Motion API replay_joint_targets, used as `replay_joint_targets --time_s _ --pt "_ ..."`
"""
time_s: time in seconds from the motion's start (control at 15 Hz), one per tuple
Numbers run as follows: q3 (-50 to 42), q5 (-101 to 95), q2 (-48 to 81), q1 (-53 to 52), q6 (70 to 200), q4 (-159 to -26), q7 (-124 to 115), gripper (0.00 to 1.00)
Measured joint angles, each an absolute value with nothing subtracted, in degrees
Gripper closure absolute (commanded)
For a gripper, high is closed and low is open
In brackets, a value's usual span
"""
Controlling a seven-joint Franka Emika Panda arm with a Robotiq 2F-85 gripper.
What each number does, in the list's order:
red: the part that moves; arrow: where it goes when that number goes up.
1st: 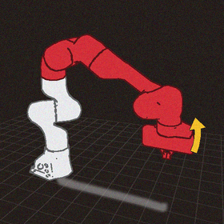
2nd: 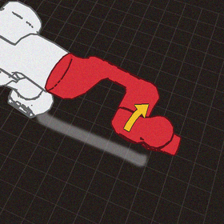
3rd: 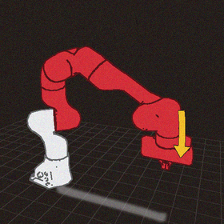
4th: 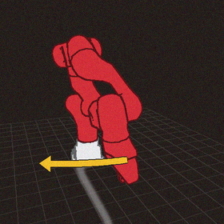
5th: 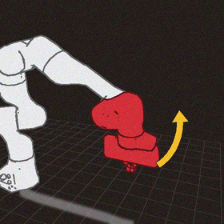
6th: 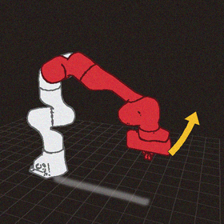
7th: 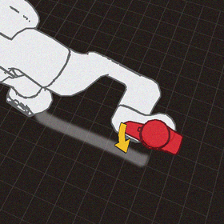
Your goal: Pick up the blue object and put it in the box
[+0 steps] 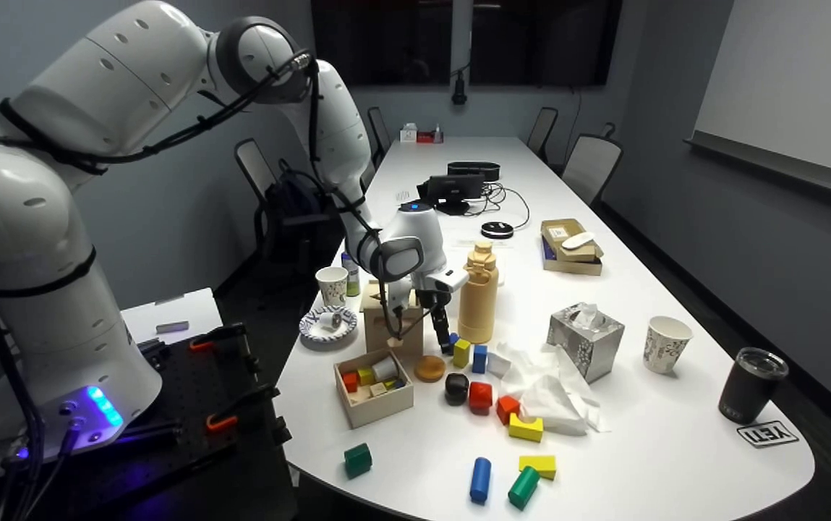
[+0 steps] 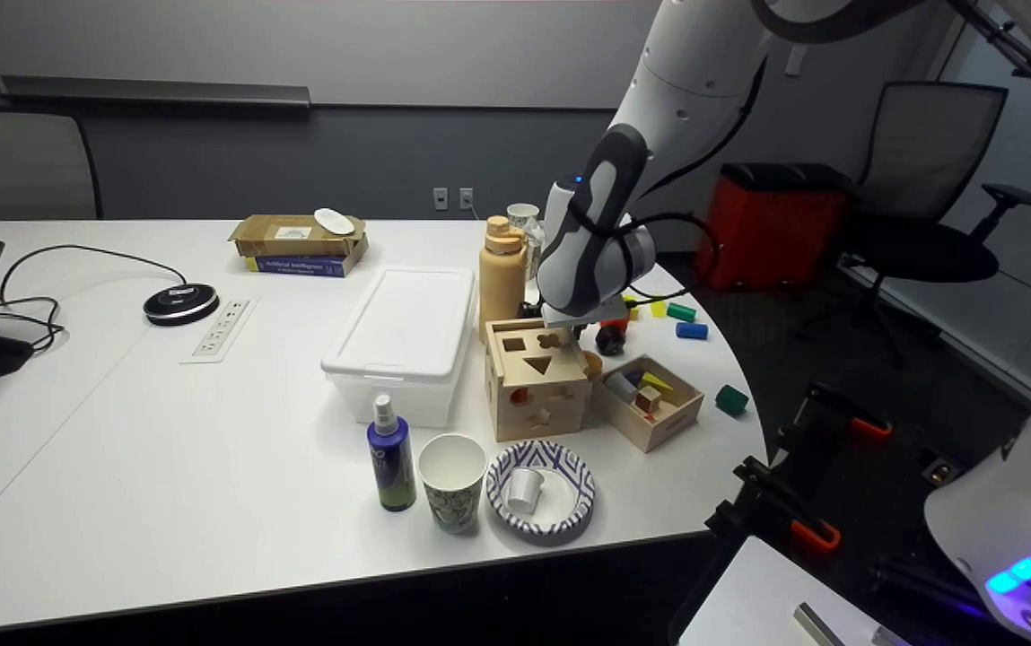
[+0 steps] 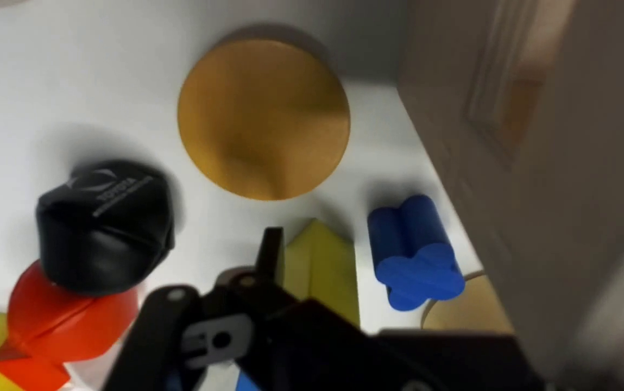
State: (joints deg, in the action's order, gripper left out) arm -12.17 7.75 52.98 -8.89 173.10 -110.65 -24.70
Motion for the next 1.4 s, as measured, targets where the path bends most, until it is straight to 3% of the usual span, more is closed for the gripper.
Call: replay_joint_targets --time_s 0.73,0.8,0.87,1.0,1.4 --pt "-12.0 8.7 58.0 -9.7 173.1 -103.8 -24.8 0.00" --pt "-12.0 8.7 58.4 -9.7 173.1 -103.5 -24.8 0.05" --pt "-12.0 8.7 58.7 -9.7 173.1 -103.3 -24.8 0.28" --pt "-12.0 8.8 59.2 -9.7 173.1 -102.9 -24.8 0.32" --pt "-12.0 8.8 59.3 -9.7 173.1 -102.6 -24.8 0.78"
